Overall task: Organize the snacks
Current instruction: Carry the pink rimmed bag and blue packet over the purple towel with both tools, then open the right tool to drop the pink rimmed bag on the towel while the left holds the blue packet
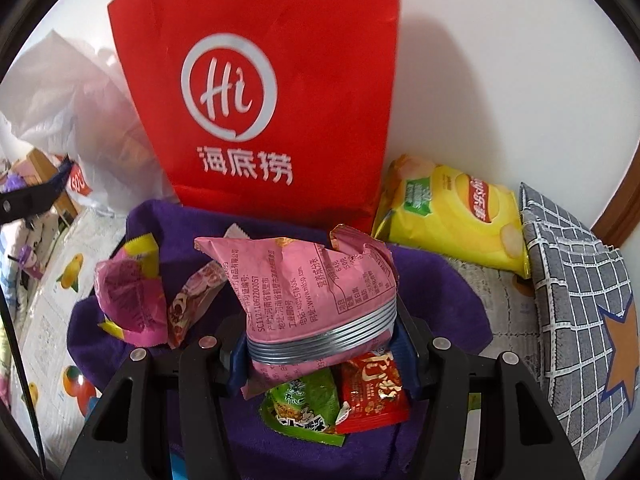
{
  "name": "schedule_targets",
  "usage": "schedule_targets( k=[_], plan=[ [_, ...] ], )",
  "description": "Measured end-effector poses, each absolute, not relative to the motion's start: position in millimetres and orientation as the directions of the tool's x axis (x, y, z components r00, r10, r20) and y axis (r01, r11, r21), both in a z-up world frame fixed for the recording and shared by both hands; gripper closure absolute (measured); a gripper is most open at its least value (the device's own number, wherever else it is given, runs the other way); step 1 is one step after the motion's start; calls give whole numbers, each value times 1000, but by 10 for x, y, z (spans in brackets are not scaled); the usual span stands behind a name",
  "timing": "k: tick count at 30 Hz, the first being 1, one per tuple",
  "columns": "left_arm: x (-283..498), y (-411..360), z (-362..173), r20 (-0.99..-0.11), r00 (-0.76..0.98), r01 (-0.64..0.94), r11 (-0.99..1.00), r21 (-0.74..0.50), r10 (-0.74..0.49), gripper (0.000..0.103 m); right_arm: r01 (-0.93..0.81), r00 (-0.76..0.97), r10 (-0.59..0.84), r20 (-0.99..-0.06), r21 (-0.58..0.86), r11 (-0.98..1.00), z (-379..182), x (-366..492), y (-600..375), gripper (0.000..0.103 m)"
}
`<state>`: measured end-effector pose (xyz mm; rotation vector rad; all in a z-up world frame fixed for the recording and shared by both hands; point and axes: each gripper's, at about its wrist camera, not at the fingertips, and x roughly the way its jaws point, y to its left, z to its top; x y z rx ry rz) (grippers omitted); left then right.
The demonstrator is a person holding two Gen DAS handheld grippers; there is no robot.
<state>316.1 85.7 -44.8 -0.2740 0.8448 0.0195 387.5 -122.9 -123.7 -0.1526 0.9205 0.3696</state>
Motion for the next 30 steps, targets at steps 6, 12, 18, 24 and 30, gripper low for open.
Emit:
schedule_targets(
  k=[6, 12, 18, 24, 30],
  plan=[
    [3164, 861, -449, -742, 664, -128, 964, -233, -92, 61, -385, 532, 229, -815, 8, 923, -1273, 3874, -1178, 45],
    [3164, 859, -450, -743, 663, -130, 964, -233, -91, 61, -381, 517, 218, -828, 5, 925, -1294, 3891, -1183, 44],
    [3165, 859, -448, -744, 662, -131, 964, -233, -90, 61, -383, 515, 210, -831, -3, 924, -1299, 3888, -1185, 44],
    [3168, 853, -454, -746, 659, -128, 965, -231, -91, 61, -386, 508, 207, -836, -6, 922, -1313, 3892, -1175, 43],
    [3192, 838, -481, -754, 651, -129, 966, -223, -87, 61, -391, 497, 210, -842, -1, 920, -1325, 3877, -1164, 40]
  ],
)
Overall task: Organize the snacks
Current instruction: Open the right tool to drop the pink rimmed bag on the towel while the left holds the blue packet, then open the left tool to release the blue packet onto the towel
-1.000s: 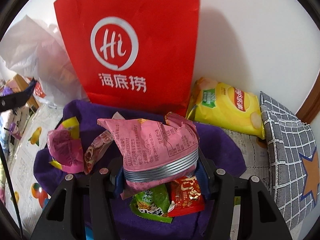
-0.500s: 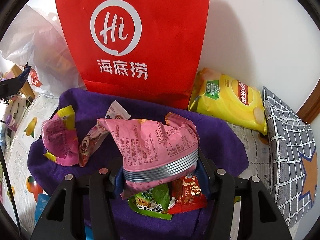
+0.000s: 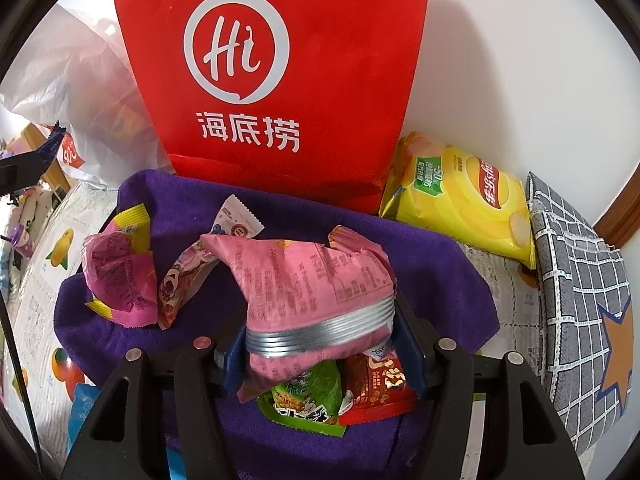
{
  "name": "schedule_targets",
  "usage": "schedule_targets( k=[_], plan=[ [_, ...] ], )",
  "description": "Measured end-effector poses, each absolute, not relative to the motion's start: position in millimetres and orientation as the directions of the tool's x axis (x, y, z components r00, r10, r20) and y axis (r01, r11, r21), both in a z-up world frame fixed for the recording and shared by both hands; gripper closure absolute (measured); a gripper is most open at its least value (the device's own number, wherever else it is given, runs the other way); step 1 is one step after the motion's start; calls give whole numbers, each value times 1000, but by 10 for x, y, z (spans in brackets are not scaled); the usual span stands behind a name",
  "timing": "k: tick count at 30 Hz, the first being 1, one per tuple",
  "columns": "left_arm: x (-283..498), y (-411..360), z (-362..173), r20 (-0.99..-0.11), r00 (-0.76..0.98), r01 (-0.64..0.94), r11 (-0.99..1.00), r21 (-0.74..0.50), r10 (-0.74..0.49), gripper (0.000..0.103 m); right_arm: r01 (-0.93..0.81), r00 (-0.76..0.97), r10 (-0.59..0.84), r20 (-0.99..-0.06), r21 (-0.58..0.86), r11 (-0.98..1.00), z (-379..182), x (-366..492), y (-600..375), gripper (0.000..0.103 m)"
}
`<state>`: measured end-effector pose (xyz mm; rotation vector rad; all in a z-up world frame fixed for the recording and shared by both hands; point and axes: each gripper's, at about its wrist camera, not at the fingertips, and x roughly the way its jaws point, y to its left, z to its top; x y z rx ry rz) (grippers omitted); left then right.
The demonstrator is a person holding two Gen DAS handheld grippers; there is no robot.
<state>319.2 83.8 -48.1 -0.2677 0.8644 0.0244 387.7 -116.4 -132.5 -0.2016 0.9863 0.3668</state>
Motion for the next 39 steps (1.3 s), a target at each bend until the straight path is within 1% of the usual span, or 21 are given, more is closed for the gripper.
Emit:
schedule_targets(
  k=[4, 6, 7, 11, 15, 23, 30, 39],
  plan=[
    [3211, 848, -507, -760, 645, -140, 965, -222, -81, 61, -397, 496, 209, -843, -6, 918, -1297, 3855, -1147, 39],
    [3218, 849, -516, -763, 642, -144, 965, -221, -79, 61, -401, 501, 215, -838, -5, 916, -1256, 3835, -1147, 35],
    [3224, 847, -522, -764, 640, -146, 964, -221, -78, 61, -401, 505, 218, -835, -3, 916, -1237, 3827, -1148, 35],
    [3253, 833, -559, -774, 629, -150, 965, -216, -76, 61, -412, 528, 261, -808, 26, 911, -1079, 3755, -1172, 32],
    [3303, 806, -627, -791, 608, -155, 966, -205, -70, 61, -413, 579, 274, -768, 13, 911, -895, 3660, -1223, 30],
    [3443, 627, -838, -838, 540, -137, 974, -179, -78, 61, -389, 625, 284, -727, 25, 921, -675, 3609, -1378, 29],
    [3481, 517, -944, -869, 493, -135, 982, -134, -51, 60, -373, 638, 274, -719, 22, 927, -634, 3576, -1422, 29],
    [3513, 529, -1016, -886, 463, -145, 983, -113, -34, 60, -383, 640, 265, -721, 0, 924, -634, 3543, -1360, 29]
  ],
)
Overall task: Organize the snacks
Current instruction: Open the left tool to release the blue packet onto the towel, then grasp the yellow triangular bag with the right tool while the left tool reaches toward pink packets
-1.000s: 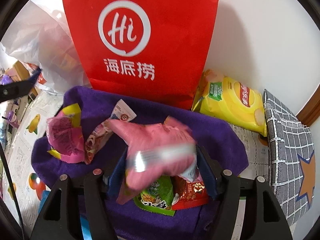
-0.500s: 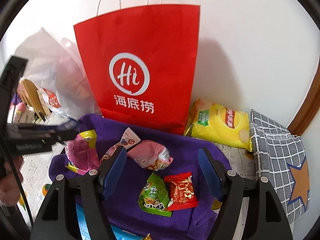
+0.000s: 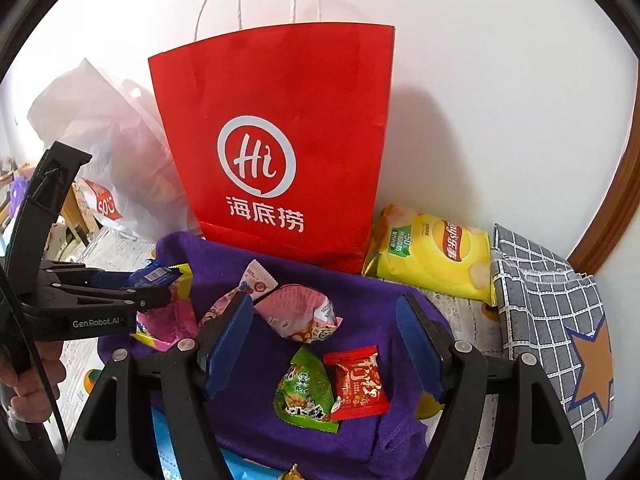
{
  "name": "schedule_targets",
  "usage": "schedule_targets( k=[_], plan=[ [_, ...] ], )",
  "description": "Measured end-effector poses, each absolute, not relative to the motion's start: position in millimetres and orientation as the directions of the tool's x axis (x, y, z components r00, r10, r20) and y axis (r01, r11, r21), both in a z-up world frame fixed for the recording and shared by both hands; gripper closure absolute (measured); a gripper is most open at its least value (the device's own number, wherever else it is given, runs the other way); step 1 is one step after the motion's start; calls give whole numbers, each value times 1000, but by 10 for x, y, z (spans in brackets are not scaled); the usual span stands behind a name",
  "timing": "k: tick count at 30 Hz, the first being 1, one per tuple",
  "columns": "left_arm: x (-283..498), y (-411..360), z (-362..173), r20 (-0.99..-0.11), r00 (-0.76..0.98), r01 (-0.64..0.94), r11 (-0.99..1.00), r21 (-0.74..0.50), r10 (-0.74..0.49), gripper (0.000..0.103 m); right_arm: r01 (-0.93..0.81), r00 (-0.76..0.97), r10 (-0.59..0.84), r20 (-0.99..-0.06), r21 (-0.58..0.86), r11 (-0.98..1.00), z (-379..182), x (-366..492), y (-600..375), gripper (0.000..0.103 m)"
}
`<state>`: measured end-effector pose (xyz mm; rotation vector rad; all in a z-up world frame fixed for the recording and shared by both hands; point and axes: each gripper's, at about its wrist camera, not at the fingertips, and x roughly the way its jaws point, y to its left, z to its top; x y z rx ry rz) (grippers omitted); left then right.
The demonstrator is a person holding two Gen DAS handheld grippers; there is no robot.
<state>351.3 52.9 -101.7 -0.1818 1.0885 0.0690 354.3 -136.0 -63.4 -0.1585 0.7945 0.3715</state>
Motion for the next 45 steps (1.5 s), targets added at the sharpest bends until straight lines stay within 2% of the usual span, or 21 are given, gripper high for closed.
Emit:
schedule_targets(
  k=[7, 9, 15, 24, 32, 34, 38, 41, 45],
  plan=[
    [3537, 546, -1010, -895, 446, -165, 981, -102, -18, 59, -387, 654, 257, -712, -23, 922, -578, 3484, -1319, 29],
    [3519, 555, -966, -890, 454, -164, 981, -108, -22, 51, -391, 660, 258, -705, -30, 920, -546, 3451, -1304, 29],
    [3409, 555, -749, -862, 503, -134, 981, -143, -57, 42, -401, 654, 283, -702, -4, 916, -459, 3334, -1262, 29],
    [3178, 545, -396, -806, 584, -84, 980, -182, -99, 39, -351, 694, 251, -675, -13, 936, -467, 2969, -1394, 29],
    [2995, 468, -189, -767, 628, -36, 979, -202, -136, 37, -231, 689, 160, -707, -6, 973, -679, 2660, -1884, 29],
    [2955, 449, -157, -760, 635, -30, 978, -205, -140, 37, -228, 657, 171, -734, 23, 973, -837, 2580, -1982, 31],
    [2852, 414, -84, -747, 647, -20, 977, -213, -149, 37, -218, 583, 190, -790, 73, 973, -1169, 2451, -2048, 44],
    [2734, 384, -25, -738, 658, -15, 978, -207, -146, 37, -237, 571, 231, -787, 111, 965, -1263, 2361, -2030, 45],
    [2503, 391, -24, -746, 657, -15, 987, -158, -109, 36, -270, 571, 222, -790, 75, 960, -1288, 2337, -1909, 46]
  ],
)
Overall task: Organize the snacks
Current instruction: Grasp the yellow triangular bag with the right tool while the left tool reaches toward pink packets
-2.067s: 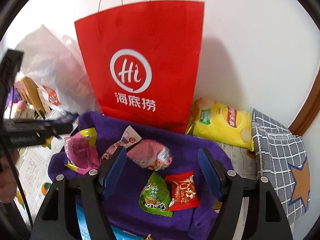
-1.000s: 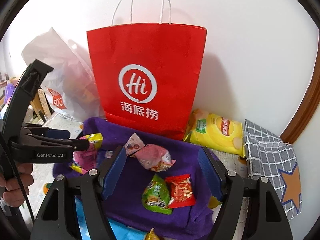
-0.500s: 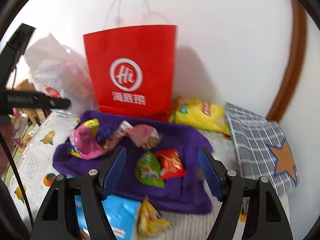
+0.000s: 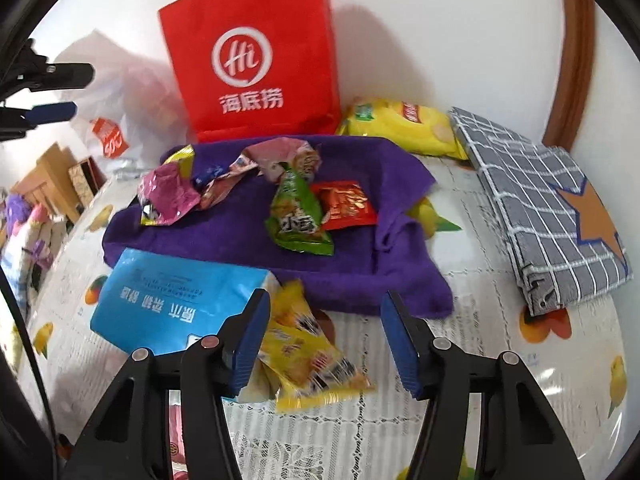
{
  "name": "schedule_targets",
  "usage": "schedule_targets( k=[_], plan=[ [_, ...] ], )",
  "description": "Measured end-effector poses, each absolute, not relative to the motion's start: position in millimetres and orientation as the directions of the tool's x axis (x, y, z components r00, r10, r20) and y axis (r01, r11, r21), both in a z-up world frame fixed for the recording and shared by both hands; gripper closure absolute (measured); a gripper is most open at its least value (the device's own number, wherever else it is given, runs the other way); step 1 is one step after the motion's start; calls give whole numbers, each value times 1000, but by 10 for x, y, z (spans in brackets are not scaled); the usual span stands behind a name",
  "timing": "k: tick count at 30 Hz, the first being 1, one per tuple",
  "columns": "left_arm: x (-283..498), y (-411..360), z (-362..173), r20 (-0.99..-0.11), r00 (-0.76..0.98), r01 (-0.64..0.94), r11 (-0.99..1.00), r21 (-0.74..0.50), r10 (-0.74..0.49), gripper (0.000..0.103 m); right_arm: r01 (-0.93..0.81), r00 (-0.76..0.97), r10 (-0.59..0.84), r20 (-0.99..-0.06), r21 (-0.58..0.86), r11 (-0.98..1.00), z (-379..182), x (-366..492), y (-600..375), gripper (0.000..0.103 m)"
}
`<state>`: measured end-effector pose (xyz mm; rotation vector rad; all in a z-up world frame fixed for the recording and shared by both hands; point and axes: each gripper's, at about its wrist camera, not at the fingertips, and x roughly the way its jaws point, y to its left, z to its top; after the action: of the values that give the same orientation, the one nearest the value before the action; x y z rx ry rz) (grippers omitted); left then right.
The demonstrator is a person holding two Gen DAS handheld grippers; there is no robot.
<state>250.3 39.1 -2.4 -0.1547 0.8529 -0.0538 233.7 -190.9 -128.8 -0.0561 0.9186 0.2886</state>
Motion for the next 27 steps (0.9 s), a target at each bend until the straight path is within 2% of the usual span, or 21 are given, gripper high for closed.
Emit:
schedule_targets(
  k=[10, 11, 13, 14, 15, 16, 23, 26, 27],
  plan=[
    [1819, 653, -185, -758, 650, -63, 990, -125, -55, 36, -293, 556, 299, -775, 154, 944, -1342, 2082, -1966, 46],
    [1772, 654, -207, -760, 648, -65, 990, -128, -56, 36, -293, 547, 298, -782, 154, 944, -1377, 2078, -1956, 49],
    [1686, 641, -258, -766, 640, -67, 989, -130, -57, 36, -309, 542, 314, -779, 163, 937, -1432, 2066, -1951, 57],
    [1651, 629, -281, -770, 636, -66, 990, -128, -58, 36, -310, 548, 327, -770, 177, 934, -1433, 2055, -1971, 64],
    [1602, 614, -307, -773, 632, -64, 990, -125, -57, 36, -298, 550, 322, -771, 179, 938, -1438, 2054, -1996, 83],
    [1575, 603, -327, -775, 630, -65, 990, -122, -54, 36, -286, 542, 308, -782, 172, 943, -1456, 2064, -2012, 90],
    [1331, 621, -509, -794, 606, -88, 989, -119, -41, 36, -275, 551, 300, -779, 170, 946, -1463, 1930, -2165, 95],
    [1279, 624, -624, -806, 590, -97, 988, -119, -39, 36, -275, 544, 302, -783, 173, 946, -1479, 1875, -2220, 94],
    [1266, 621, -662, -810, 585, -99, 988, -122, -41, 36, -274, 552, 298, -779, 168, 947, -1479, 1863, -2232, 90]
  ],
)
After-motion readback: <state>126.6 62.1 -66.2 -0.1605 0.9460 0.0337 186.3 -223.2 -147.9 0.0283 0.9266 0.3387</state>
